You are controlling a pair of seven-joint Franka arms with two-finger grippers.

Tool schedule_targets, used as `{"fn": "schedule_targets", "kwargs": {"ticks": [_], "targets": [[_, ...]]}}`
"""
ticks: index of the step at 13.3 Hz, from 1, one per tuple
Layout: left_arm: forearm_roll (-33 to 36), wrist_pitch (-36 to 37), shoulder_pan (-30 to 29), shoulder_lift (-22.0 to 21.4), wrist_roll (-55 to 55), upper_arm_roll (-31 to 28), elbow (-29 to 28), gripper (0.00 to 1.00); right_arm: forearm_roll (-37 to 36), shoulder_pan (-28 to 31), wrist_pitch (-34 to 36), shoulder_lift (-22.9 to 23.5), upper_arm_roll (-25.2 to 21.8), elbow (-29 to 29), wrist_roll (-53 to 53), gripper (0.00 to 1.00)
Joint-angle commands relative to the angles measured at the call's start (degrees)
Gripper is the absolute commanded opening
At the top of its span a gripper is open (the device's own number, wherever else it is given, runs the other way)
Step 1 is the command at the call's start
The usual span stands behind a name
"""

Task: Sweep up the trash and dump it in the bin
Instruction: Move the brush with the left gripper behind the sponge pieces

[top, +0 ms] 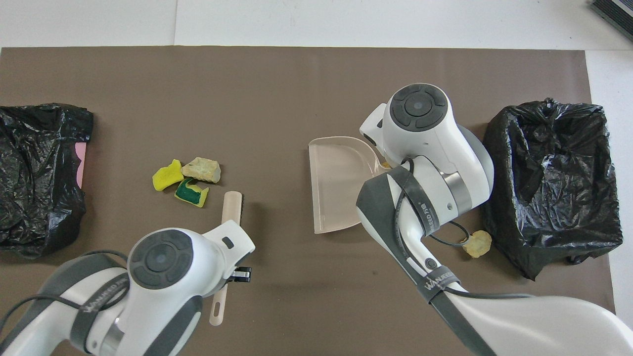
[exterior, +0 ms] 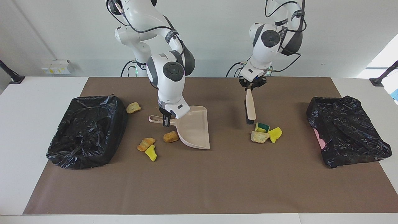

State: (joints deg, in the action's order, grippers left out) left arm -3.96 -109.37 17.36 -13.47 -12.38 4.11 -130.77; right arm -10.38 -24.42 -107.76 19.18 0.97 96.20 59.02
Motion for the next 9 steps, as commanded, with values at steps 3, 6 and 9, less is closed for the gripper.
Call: {"fn": "schedule_targets", "kwargs": {"ticks": [3,6,9], "targets": [[8.86,1.26,-12.49,7.47,10.77,0.81,9.1,0.0,-0.43,-4.75,-4.47,0.68,0.26,3.21,-11.02,0.0],[9.32,-1.27,-17.79,12.57,16.15,0.81,12.73,0.0,-0.35,-5.11,-5.36,1.12,0.26,3.21,-12.18,0.0],[9.76,-5.58,-19.55,14.7,15.98,0.81,10.03,0.0,-0.43,-5.02,-5.44,1.12,0.26,3.21,-12.18,0.0]]}}
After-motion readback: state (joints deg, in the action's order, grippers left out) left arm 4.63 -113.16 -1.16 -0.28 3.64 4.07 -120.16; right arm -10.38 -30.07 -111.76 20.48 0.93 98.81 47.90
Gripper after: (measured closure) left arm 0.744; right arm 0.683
